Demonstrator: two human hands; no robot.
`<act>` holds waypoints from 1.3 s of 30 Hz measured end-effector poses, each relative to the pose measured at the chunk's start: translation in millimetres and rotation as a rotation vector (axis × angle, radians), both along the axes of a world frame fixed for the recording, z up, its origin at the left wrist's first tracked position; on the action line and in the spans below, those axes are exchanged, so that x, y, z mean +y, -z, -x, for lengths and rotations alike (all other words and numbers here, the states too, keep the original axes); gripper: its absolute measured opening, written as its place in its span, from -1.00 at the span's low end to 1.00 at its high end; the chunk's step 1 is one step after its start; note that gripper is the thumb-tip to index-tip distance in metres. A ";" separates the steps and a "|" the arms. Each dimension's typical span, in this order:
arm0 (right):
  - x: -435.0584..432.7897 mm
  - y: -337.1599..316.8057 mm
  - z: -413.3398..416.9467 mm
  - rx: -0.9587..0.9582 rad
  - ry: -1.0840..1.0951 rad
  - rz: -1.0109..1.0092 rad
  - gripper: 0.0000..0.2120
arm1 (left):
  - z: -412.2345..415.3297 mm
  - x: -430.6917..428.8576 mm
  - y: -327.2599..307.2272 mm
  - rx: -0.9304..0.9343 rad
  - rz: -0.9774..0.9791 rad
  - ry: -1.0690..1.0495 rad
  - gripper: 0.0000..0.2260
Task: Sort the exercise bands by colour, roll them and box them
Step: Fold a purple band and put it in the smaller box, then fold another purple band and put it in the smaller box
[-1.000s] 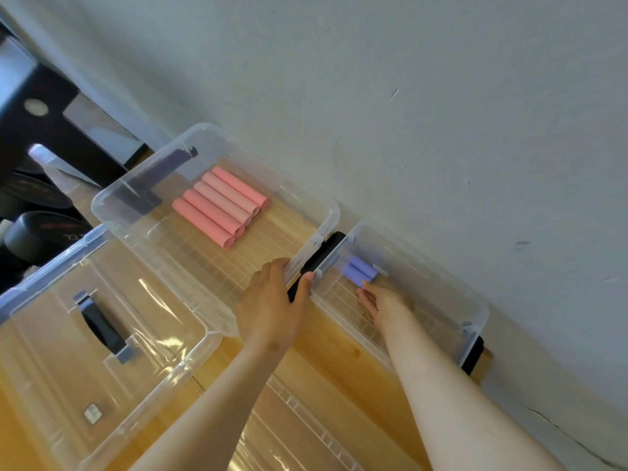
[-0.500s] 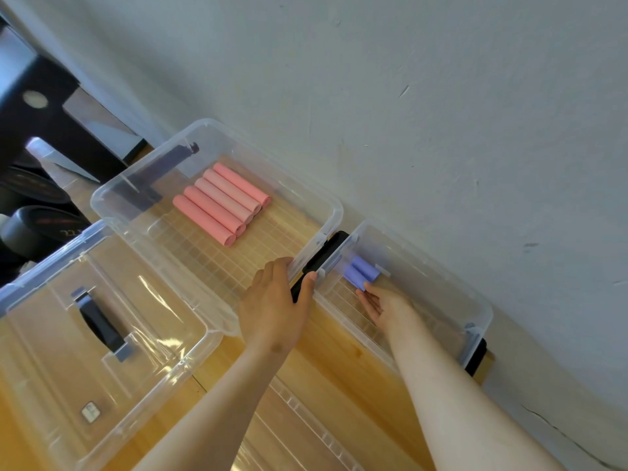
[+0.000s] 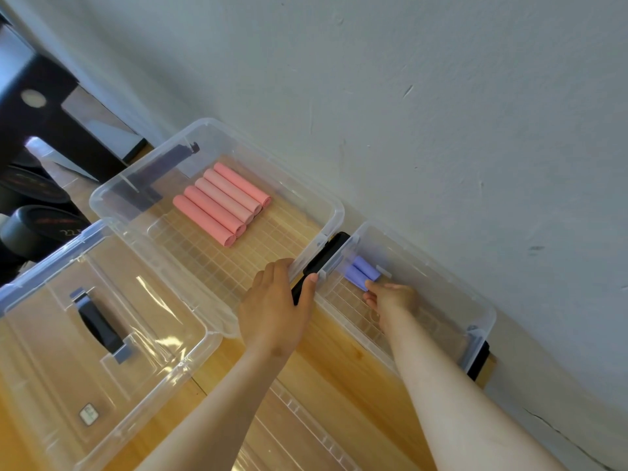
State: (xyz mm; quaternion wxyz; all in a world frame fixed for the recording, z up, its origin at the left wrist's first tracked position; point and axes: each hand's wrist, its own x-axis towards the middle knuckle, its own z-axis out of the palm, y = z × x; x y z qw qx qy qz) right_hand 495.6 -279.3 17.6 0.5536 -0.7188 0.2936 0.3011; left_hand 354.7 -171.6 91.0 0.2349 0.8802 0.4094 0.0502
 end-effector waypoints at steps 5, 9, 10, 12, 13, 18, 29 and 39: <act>-1.1 0.1 0.0 -0.024 -0.063 0.027 -0.87 | -0.4 0.1 2.2 0.007 -0.010 0.012 -0.54; -4.7 0.5 -1.0 0.014 -0.028 -0.025 -0.94 | 0.7 0.4 3.6 0.006 -0.015 0.017 -0.53; -5.5 0.7 -1.0 0.023 -0.023 -0.037 -0.94 | 0.8 0.5 3.8 0.005 -0.015 0.015 -0.53; -6.7 1.0 -1.6 0.038 -0.013 -0.052 -0.94 | 0.7 0.4 4.0 0.000 -0.016 0.016 -0.53; -7.2 1.3 -1.7 0.041 -0.014 -0.055 -0.93 | 0.6 0.3 4.1 -0.002 -0.017 0.018 -0.53; -8.6 0.9 -0.4 0.047 -0.011 -0.076 -0.93 | 0.5 0.6 4.2 0.003 -0.017 0.020 -0.53; -15.5 -18.6 5.9 -0.104 -0.256 0.055 -0.97 | 1.3 1.2 2.3 0.002 0.011 0.024 -0.53; -28.2 -97.0 59.7 -0.562 -0.854 0.217 -0.63 | 8.2 3.6 7.5 -0.018 -0.029 0.108 -0.50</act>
